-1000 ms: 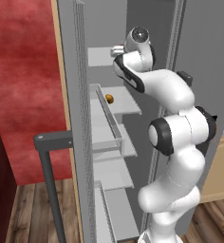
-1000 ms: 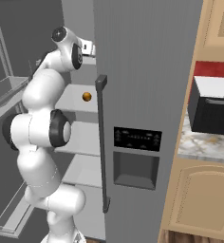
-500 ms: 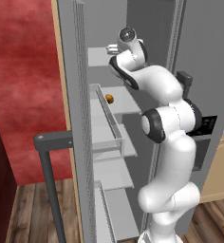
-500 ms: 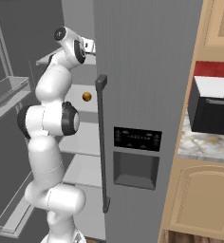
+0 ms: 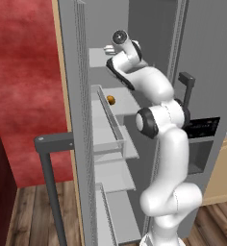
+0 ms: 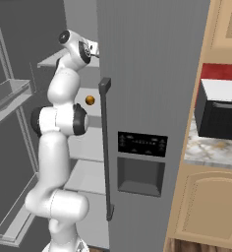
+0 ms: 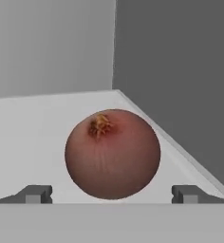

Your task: Move the mango and onion from the top shelf to the second highest shelf to make space. Then, place the pitcher from the counter on the cleared top shelf.

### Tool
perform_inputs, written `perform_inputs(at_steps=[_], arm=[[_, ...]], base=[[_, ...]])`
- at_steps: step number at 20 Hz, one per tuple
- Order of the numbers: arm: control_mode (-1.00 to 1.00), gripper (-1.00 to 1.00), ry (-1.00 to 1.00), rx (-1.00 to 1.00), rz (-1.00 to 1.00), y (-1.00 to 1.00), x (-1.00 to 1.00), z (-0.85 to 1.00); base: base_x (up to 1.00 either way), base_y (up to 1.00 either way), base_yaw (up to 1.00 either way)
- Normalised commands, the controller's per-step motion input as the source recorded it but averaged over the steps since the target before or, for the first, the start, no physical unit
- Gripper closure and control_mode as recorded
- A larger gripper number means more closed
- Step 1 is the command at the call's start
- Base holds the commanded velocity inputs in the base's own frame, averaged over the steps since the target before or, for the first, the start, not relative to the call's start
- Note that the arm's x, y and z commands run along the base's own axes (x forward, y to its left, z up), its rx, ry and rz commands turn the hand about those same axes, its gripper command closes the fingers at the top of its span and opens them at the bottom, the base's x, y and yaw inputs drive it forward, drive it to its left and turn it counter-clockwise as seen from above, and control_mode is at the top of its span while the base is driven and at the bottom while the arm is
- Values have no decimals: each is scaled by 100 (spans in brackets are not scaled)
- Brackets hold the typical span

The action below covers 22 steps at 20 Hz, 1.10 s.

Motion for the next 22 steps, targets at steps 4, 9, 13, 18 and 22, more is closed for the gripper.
perform_inputs(at_steps=[4,9,13,18,22], arm=[[-100,-100,0,0,-5,1,51,-1],[-100,-100,0,0,-5,0,45,-1],[-100,100,0,0,-7,0,26,-11],[-100,100,0,-1,-4,0,1,-32],[-100,100,-2,-1,-1,0,-33,-23]], base=[[0,0,0],[0,0,0],[0,0,0],[0,0,0],[0,0,0]])
